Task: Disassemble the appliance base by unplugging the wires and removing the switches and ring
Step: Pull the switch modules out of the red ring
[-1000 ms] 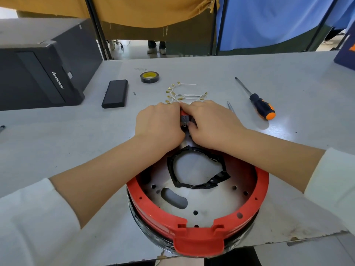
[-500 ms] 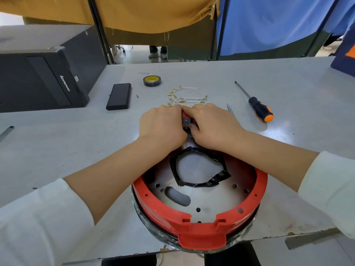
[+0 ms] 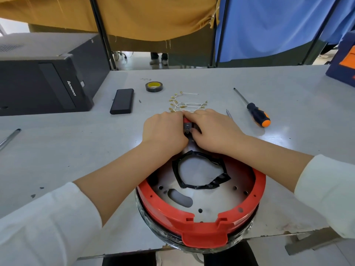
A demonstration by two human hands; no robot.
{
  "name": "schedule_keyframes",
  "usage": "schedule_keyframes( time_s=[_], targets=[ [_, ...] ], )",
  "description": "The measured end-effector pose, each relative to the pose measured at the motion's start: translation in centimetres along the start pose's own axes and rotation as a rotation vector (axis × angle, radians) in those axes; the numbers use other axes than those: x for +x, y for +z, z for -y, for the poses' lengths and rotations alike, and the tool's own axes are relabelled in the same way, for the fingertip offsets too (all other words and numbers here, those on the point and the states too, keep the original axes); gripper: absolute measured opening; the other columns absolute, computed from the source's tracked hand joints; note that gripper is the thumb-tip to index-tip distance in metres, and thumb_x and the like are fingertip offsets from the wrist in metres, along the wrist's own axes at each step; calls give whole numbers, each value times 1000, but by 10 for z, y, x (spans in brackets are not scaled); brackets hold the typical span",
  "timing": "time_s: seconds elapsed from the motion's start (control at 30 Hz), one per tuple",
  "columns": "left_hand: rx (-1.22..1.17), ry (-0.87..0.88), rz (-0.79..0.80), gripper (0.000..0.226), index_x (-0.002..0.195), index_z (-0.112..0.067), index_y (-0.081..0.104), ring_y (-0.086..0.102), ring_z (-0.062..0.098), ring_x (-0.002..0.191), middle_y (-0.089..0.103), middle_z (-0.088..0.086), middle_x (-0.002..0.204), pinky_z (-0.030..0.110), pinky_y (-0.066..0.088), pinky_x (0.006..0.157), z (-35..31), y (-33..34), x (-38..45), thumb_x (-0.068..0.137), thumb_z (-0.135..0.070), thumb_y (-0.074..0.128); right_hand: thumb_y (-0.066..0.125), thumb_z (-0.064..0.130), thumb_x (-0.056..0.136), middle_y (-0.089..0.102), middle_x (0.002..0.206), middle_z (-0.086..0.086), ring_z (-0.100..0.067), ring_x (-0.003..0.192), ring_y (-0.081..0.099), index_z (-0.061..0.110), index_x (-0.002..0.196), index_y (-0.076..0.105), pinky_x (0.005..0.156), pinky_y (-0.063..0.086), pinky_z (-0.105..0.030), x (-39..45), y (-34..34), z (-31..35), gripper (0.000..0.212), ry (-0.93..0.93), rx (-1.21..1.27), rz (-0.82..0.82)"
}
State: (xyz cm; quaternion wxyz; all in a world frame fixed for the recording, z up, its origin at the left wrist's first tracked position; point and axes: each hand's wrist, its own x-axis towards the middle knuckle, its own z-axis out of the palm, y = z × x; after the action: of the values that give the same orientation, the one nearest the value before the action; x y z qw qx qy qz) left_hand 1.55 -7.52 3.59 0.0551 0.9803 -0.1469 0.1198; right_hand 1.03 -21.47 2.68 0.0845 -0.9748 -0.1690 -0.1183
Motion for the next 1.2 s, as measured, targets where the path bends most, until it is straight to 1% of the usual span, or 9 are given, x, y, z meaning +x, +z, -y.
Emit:
schedule_keyframes(
  time_s=[0.07, 0.2, 0.4, 0.6, 0.77, 0.97, 1.07, 1.13, 1.2],
  targets=[
    [2, -7, -4, 28, 101, -23, 55, 46, 27, 70, 62, 5, 90, 28, 21, 47, -1, 0, 0, 74, -21, 54, 45, 20, 88, 58, 111, 1, -27, 110, 50, 29, 123, 47, 69, 33, -32, 0, 2, 0, 37, 1, -21, -18],
    [17, -26, -20, 23, 96, -23, 54, 39, 23, 68, 61, 5, 89, 28, 20, 47, -1, 2, 4, 73, -22, 54, 45, 20, 88, 57, 109, 2, -26, 108, 50, 27, 123, 46, 68, 33, -32, 1, 5, 2, 36, 6, -54, -44],
    [97, -13, -46, 29, 105, -19, 56, 60, 29, 86, 63, 4, 94, 27, 27, 55, -6, 7, 9, 76, -19, 53, 43, 21, 89, 57, 114, 0, -28, 105, 51, 26, 136, 41, 67, 32, -32, 4, 6, 5, 46, 10, -105, -57],
    [68, 19, -42, 26, 103, -18, 57, 60, 31, 90, 63, 7, 95, 29, 29, 57, -1, 8, 10, 77, -15, 53, 40, 20, 92, 57, 116, -3, -28, 110, 50, 22, 136, 41, 77, 43, -36, 6, 3, 2, 43, -6, -83, -11],
    [-31, 24, -38, 32, 110, -19, 53, 59, 32, 88, 64, 7, 98, 30, 30, 60, 5, 10, 11, 78, -16, 51, 43, 23, 87, 60, 122, 3, -23, 113, 51, 30, 133, 46, 80, 45, -35, 6, 1, 1, 47, 27, 33, -29],
    [-48, 44, -35, 38, 121, -23, 49, 60, 31, 92, 65, 6, 102, 31, 32, 63, 8, 11, 10, 83, -17, 49, 42, 39, 81, 65, 92, 6, -21, 90, 59, 33, 109, 59, 65, 41, -31, 6, -2, 2, 33, 180, 233, -10],
    [-58, 55, -31, 42, 126, -24, 45, 60, 32, 95, 65, 6, 105, 31, 32, 64, 8, 10, 7, 84, -16, 49, 38, 46, 92, 65, 93, 7, -18, 92, 59, 27, 110, 61, 73, 42, -33, 11, -7, 1, 35, 304, 323, 57],
    [-70, 60, -26, 47, 129, -26, 42, 60, 31, 95, 65, 6, 106, 31, 32, 64, 8, 9, 5, 84, -15, 49, 41, 45, 95, 67, 82, 6, -19, 86, 61, 19, 105, 65, 77, 45, -34, 16, -10, -1, 36, 345, 407, 111],
    [-68, 66, -25, 52, 133, -26, 38, 60, 32, 97, 65, 7, 108, 31, 32, 64, 7, 9, 4, 83, -16, 50, 51, 40, 94, 70, 88, -10, -19, 81, 61, 8, 104, 67, 78, 45, -31, 24, -12, -3, 38, 385, 526, 158]
  ],
)
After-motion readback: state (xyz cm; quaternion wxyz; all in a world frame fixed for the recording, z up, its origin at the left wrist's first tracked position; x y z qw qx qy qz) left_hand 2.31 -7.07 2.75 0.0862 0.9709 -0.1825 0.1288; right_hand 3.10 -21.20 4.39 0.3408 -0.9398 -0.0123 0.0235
